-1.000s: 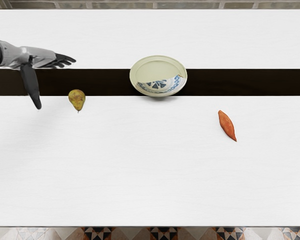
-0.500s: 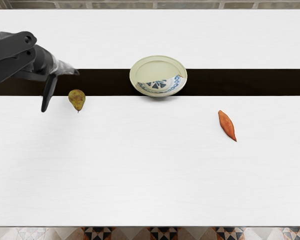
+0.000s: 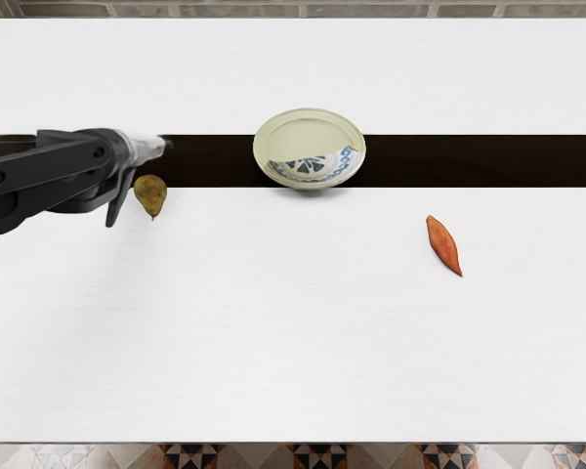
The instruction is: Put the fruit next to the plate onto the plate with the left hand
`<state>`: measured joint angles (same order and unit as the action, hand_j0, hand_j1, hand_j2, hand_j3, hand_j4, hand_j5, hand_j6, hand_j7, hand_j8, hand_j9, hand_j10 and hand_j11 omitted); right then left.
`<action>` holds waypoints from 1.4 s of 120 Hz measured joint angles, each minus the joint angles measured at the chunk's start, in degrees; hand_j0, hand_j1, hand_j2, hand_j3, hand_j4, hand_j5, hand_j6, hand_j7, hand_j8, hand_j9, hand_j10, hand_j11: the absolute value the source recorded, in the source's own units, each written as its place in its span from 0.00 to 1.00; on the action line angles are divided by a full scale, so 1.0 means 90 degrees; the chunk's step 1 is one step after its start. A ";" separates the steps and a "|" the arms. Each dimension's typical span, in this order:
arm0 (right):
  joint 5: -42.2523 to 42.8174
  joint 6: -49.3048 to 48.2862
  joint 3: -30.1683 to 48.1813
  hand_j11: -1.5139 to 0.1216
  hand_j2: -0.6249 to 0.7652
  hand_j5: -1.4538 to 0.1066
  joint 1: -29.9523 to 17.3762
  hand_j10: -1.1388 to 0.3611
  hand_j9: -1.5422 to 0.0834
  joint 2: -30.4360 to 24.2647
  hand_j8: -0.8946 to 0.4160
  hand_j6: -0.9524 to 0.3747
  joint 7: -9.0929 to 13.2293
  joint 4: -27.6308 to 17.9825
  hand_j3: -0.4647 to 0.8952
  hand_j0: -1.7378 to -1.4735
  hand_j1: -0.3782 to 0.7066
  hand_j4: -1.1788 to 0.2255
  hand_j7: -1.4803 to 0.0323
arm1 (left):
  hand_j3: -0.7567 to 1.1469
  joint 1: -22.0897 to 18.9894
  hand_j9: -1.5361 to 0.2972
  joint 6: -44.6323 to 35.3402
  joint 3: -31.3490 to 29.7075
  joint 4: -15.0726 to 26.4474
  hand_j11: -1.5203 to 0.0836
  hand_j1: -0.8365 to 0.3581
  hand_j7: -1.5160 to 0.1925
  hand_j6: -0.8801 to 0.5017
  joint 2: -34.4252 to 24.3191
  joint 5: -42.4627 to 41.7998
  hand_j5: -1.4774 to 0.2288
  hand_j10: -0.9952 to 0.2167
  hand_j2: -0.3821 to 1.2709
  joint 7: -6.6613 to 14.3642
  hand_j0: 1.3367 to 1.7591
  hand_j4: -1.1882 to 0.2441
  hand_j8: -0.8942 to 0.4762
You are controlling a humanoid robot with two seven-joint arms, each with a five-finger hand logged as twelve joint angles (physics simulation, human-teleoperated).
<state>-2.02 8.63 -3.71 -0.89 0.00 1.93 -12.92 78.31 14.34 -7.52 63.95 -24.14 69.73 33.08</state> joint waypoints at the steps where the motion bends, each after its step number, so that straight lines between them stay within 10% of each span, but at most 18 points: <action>1: 0.0000 0.0001 0.0000 0.90 0.45 0.91 -0.0001 0.74 0.93 0.0000 0.66 0.70 0.0000 0.0000 0.34 0.30 0.06 0.82 0.95 | 0.40 -0.0004 0.84 -0.0003 -0.0001 -0.0004 0.95 0.99 0.89 0.63 0.0008 0.0000 0.87 0.82 0.23 -0.0005 0.76 0.83 0.65; 51: 0.0000 0.0008 0.0002 0.90 0.45 0.91 -0.0009 0.74 0.93 0.0000 0.66 0.70 0.0000 -0.0001 0.34 0.30 0.06 0.82 0.95 | 0.40 -0.0326 0.78 -0.0921 -0.0234 -0.0484 0.88 0.92 0.83 0.58 0.0339 0.0022 0.81 0.76 0.24 -0.0526 0.76 0.77 0.59; 168: 0.0000 0.0016 0.0012 0.90 0.45 0.91 -0.0047 0.74 0.93 0.0000 0.66 0.70 0.0000 0.0000 0.34 0.30 0.06 0.82 0.95 | 0.40 -0.0683 0.58 -0.1516 -0.0524 -0.1192 0.66 0.64 0.62 0.38 0.0700 0.0044 0.59 0.52 0.28 -0.0848 0.76 0.58 0.39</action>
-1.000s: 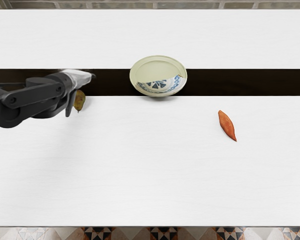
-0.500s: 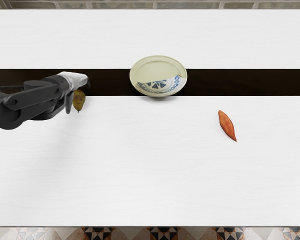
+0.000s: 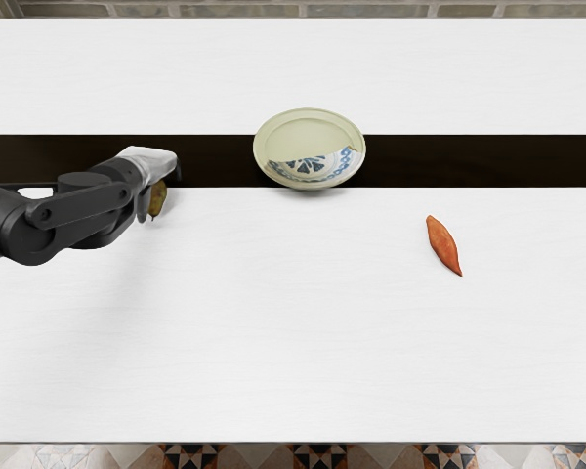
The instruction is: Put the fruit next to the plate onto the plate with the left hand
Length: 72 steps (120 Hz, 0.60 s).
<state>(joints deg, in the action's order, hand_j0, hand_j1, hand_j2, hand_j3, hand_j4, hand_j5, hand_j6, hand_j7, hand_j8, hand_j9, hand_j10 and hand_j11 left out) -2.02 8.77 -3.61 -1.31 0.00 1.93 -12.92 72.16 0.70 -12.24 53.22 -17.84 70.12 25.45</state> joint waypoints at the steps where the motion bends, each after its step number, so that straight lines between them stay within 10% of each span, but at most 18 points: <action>1: 0.0000 0.0000 0.0000 0.90 0.45 0.91 0.0000 0.74 0.93 0.0000 0.66 0.70 -0.0001 0.0000 0.34 0.30 0.06 0.82 0.95 | 0.40 0.0000 0.58 -0.0001 -0.0001 -0.0004 0.66 0.63 0.61 0.37 0.0000 0.0000 0.59 0.52 0.28 0.0000 0.76 0.58 0.39; 72: -0.0004 0.0001 0.0005 0.90 0.45 0.91 0.0026 0.74 0.93 0.0000 0.66 0.70 0.0000 0.0000 0.34 0.30 0.06 0.82 0.95 | 0.40 -0.0011 0.46 0.0047 -0.0092 -0.0055 0.52 0.52 0.49 0.31 -0.0011 0.0008 0.48 0.38 0.38 -0.0009 0.76 0.44 0.31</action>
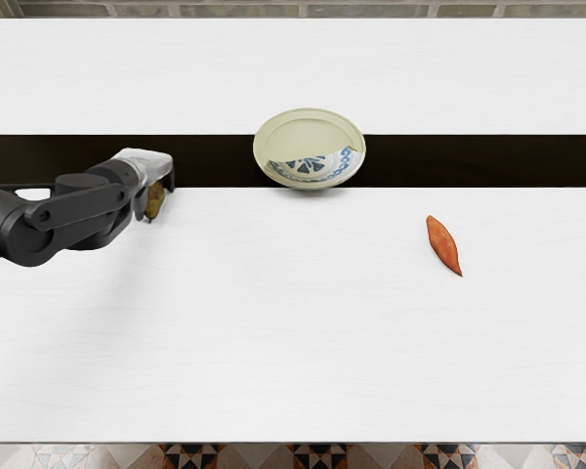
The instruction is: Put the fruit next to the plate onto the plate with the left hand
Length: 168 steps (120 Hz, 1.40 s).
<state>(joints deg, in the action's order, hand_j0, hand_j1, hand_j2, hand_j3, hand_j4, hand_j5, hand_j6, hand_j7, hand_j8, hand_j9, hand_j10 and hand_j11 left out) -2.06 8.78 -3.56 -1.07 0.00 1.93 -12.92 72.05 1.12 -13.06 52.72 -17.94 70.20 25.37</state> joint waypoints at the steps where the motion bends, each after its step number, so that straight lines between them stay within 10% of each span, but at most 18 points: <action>1: 0.0000 0.0000 0.0000 0.90 0.45 0.91 0.0000 0.74 0.93 0.0000 0.66 0.70 0.0000 0.0000 0.34 0.30 0.06 0.82 0.95 | 0.40 0.0005 0.46 0.0002 -0.0003 0.0000 0.51 0.51 0.49 0.30 0.0000 -0.0004 0.48 0.38 0.39 0.0000 0.76 0.44 0.31; 136: 0.0002 0.0001 -0.0004 0.90 0.45 0.91 -0.0032 0.74 0.93 0.0000 0.66 0.70 -0.0002 0.0000 0.34 0.30 0.06 0.82 0.95 | 0.40 0.1390 0.34 0.1221 0.0311 -0.0421 0.37 0.41 0.35 0.32 0.0284 -0.1454 0.32 0.25 0.59 -0.0040 0.76 0.35 0.30; 168: -0.0004 0.0003 -0.0002 0.90 0.45 0.91 -0.0097 0.74 0.93 0.0000 0.66 0.70 -0.0005 0.0000 0.34 0.30 0.06 0.82 0.95 | 0.40 0.1511 0.32 0.1004 0.0485 -0.0621 0.36 0.41 0.32 0.34 0.0528 -0.1413 0.30 0.23 0.59 -0.0810 0.76 0.36 0.32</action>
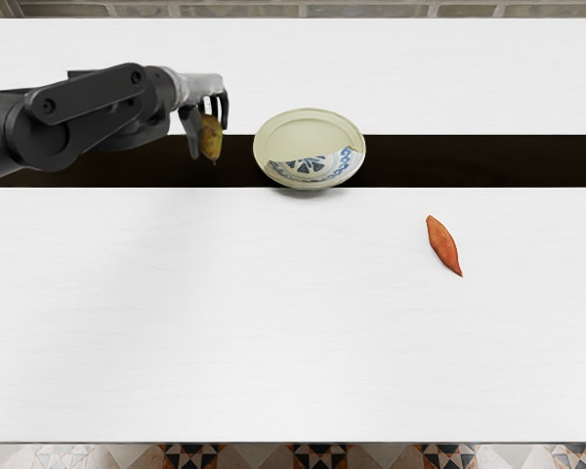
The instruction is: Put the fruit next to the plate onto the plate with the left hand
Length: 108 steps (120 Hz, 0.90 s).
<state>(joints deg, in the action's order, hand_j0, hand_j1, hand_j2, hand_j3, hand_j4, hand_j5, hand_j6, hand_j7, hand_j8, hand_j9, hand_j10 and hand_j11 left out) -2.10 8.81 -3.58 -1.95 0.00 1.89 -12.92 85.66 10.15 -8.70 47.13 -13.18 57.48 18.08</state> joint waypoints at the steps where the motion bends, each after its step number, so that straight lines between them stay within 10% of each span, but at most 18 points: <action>1: 0.0000 0.0000 0.0000 0.90 0.45 0.91 -0.0007 0.74 0.93 0.0000 0.66 0.70 0.0000 0.0000 0.34 0.30 0.06 0.82 0.95 | 0.40 -0.0003 0.32 -0.0023 -0.0003 -0.0003 0.36 0.41 0.32 0.34 0.0022 0.0008 0.30 0.23 0.59 -0.0038 0.76 0.36 0.32; 30: -0.0001 -0.0002 -0.0002 0.90 0.45 0.91 -0.0261 0.74 0.93 0.0000 0.66 0.70 -0.0004 0.0000 0.34 0.30 0.06 0.82 0.95 | 0.40 0.0009 0.31 -0.0471 -0.0014 -0.0202 0.35 0.42 0.31 0.33 0.0704 0.0100 0.28 0.22 0.60 -0.0958 0.76 0.34 0.30; 58: -0.0001 -0.0002 -0.0003 0.90 0.45 0.91 -0.0341 0.74 0.93 0.0000 0.66 0.70 -0.0004 0.0000 0.34 0.30 0.06 0.82 0.95 | 0.40 0.0082 0.30 -0.0864 -0.0300 -0.1650 0.33 0.42 0.31 0.32 0.1464 0.0093 0.26 0.22 0.62 -0.1668 0.76 0.33 0.29; 108: -0.0007 -0.0002 -0.0011 0.90 0.45 0.91 -0.0379 0.74 0.93 0.0000 0.66 0.70 -0.0005 -0.0001 0.34 0.30 0.06 0.82 0.95 | 0.40 -0.0034 0.30 -0.1444 -0.0899 -0.2620 0.33 0.38 0.30 0.34 0.1464 0.0063 0.27 0.21 0.68 -0.2022 0.76 0.32 0.30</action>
<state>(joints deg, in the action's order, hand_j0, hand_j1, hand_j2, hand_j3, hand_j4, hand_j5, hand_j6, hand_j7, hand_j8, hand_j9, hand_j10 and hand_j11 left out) -2.16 8.79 -3.67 -5.35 0.00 1.85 -12.93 85.35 -2.84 -16.79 23.55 0.00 58.04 -0.11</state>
